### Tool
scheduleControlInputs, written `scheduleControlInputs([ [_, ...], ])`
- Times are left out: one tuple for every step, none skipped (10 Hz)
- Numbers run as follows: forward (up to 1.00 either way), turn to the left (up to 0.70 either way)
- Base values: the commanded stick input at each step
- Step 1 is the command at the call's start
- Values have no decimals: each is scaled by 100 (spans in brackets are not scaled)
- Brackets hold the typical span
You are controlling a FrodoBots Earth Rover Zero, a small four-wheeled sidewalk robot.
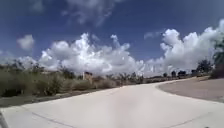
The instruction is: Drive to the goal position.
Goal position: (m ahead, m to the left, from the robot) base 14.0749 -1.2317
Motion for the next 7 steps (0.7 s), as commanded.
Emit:
scheduleControlInputs([
  [70,0],
  [70,0],
  [70,0],
  [70,0],
  [70,0],
  [70,0],
  [70,0],
])
